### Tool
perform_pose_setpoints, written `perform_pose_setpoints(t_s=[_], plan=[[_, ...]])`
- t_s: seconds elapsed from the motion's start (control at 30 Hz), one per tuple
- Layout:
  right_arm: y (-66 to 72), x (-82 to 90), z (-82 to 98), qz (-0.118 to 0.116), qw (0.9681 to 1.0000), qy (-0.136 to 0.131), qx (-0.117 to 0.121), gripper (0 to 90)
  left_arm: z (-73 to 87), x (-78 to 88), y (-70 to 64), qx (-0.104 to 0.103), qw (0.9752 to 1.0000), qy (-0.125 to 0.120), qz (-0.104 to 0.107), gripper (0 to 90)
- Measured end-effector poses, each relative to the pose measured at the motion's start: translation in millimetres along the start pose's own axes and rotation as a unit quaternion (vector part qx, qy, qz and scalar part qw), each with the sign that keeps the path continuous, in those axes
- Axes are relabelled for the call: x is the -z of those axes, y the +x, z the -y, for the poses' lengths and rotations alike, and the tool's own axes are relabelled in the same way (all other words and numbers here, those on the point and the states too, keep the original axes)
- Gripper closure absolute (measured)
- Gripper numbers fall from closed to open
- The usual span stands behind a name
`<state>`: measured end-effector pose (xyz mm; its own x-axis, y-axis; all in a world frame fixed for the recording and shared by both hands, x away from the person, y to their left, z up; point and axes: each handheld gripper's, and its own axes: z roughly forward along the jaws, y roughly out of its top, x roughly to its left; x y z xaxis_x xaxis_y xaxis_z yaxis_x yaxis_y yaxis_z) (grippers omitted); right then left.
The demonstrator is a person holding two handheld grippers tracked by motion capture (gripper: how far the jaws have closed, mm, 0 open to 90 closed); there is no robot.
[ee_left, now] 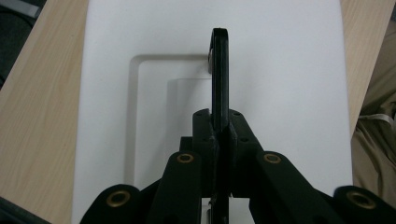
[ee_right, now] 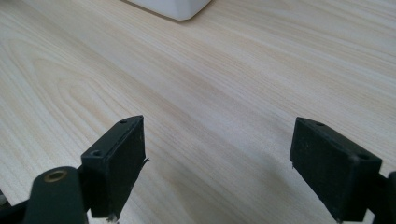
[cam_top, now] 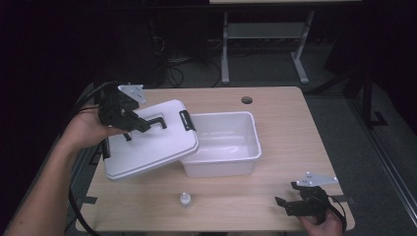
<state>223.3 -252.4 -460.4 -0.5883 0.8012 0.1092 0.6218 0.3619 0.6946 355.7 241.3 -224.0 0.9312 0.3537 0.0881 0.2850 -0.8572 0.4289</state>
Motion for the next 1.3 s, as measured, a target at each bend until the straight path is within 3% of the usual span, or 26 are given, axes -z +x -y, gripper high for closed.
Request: perform_pose_setpoints(t_s=[0.3, 0.83, 1.3], plan=[[0.6, 0.4, 0.1, 0.002, 1.0000, 0.000, 0.001, 17.7, 18.4, 7.6, -0.6, 0.016, 0.9998, 0.004, -0.008, 84.1], [1.4, 1.7, 0.1, 0.005, 1.0000, -0.001, 0.003, 17.6, 57.5, 7.2, -5.3, 0.043, 0.9990, 0.009, -0.012, 84.1], [3.1, 0.0, -0.2, 0.009, 0.9999, 0.005, 0.005, 17.7, 90.1, 7.7, -7.3, 0.063, 0.9979, -0.001, -0.017, 84.2]])
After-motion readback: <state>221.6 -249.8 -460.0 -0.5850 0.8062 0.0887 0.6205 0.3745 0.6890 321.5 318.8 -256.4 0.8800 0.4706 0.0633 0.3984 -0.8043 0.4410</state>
